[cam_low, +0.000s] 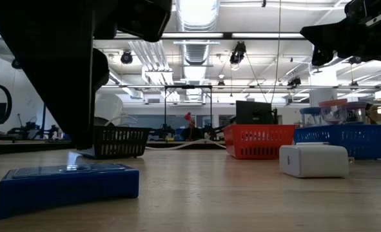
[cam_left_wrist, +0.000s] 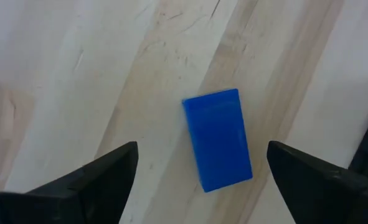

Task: Pick & Place Office items
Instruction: Put the dark blue digital clock into the red bin

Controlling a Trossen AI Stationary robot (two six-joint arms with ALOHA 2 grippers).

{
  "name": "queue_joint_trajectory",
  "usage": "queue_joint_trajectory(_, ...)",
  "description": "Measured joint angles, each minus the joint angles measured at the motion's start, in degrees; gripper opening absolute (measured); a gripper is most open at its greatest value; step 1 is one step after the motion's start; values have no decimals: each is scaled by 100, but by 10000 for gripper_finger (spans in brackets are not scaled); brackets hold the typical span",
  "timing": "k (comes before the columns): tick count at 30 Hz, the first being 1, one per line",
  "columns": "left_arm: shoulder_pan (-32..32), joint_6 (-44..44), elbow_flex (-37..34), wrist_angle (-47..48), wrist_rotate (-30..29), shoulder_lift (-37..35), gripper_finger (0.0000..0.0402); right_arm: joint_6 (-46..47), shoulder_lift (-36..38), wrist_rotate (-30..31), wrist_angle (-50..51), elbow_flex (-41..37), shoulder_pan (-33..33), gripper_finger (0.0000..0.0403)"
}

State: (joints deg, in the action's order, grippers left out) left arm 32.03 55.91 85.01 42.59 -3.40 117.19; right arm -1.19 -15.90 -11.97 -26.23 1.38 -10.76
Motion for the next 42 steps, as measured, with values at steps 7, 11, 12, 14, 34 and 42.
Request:
queue_joint_trajectory(7,-4,-134,608,332,7,449,362,81,-4,0,54,-1,-1,8)
queue_joint_trajectory(11,-20,-164,607,381,3,492,361,176,-7,0,73,-1,2,8)
queue_joint_trajectory(12,-25,-144,574,384,1,492,361,221,-9,0,71,-1,2,8)
queue_joint_trajectory(14,-26,-133,512,396,1,492,361,281,-9,0,74,-1,2,8)
queue_joint_trajectory(34,-35,-600,170,276,-47,544,346,315,-38,0,91,-1,2,8)
queue_joint_trajectory(42,-119,-1222,157,393,43,534,196,417,-39,-1,137,-1,2,8)
